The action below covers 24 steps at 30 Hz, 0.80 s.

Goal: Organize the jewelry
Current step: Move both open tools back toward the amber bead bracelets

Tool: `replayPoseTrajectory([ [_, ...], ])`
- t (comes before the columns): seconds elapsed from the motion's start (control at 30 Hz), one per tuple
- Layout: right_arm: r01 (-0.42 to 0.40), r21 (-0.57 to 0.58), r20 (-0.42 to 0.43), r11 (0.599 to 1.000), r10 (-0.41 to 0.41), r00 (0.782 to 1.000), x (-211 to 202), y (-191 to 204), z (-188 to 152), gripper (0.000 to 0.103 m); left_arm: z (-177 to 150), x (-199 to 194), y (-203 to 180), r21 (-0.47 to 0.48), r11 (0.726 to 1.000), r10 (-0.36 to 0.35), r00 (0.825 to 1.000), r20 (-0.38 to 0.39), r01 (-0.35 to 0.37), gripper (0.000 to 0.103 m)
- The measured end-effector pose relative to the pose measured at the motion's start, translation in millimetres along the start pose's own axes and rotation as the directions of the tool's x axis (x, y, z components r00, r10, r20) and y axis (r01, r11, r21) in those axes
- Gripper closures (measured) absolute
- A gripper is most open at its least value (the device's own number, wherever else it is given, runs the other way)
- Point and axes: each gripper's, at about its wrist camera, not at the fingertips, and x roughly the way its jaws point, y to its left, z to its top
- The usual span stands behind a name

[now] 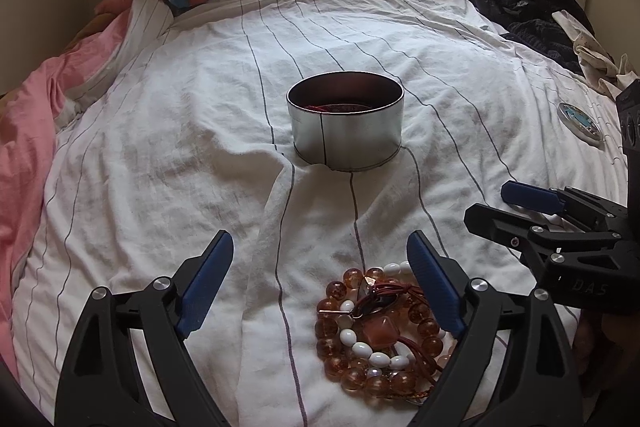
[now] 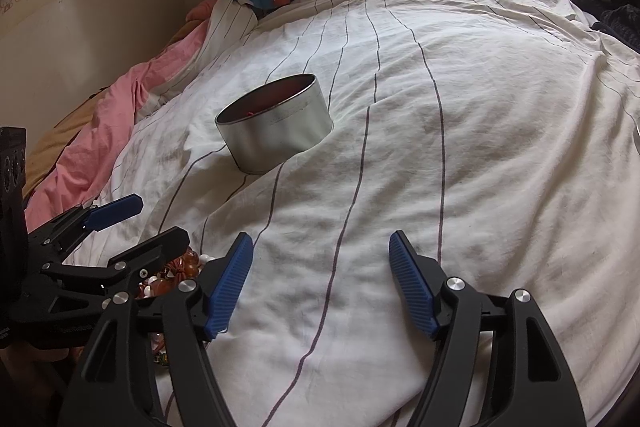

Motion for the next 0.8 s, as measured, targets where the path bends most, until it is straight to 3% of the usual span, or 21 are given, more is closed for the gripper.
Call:
replayPoseTrajectory([
  [0.8, 0.0, -0.001, -0.001, 1.0, 0.0, 1.0, 0.5, 0.7, 0.1, 0.031, -1.3, 6.0, -0.5, 0.003, 1.0, 0.008, 1.0, -0.012, -0.008, 0.015],
])
